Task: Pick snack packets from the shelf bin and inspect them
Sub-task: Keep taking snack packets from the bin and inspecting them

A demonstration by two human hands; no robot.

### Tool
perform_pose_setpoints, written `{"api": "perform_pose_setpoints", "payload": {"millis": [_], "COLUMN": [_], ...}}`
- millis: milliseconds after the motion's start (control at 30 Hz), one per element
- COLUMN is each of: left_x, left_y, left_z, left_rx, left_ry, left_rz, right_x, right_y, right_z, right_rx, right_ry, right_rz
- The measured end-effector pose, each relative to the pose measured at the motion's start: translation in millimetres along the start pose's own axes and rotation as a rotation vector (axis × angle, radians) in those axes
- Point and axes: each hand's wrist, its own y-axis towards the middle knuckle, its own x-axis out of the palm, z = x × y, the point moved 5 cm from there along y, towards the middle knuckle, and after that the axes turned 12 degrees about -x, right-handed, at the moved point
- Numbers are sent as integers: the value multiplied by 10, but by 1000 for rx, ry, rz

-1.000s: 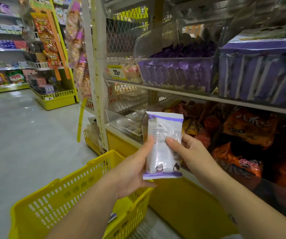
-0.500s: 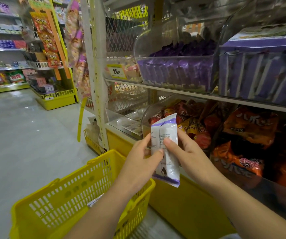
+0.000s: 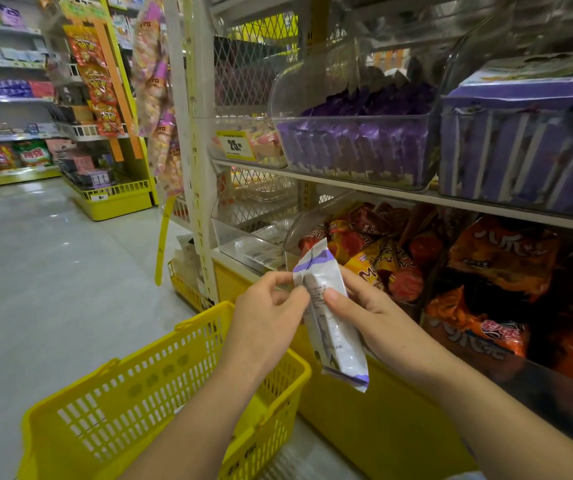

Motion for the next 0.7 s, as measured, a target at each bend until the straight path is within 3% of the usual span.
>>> {"api": "perform_pose_setpoints", "payload": {"millis": [333, 533, 700], "left_x": [-6, 227, 299], "left_y": [35, -28, -77], "left_z": [7, -61, -68], "left_rx": [-19, -109, -47], "left_ry": [-71, -130, -65], "left_rz": [-62, -295, -452], "right_x": [1, -39, -49], "right_y": [12, 17, 13], "right_z": [-1, 21, 21], "right_rx": [29, 90, 114], "right_ry": [9, 116, 149], "right_rz": [46, 187, 238]}}
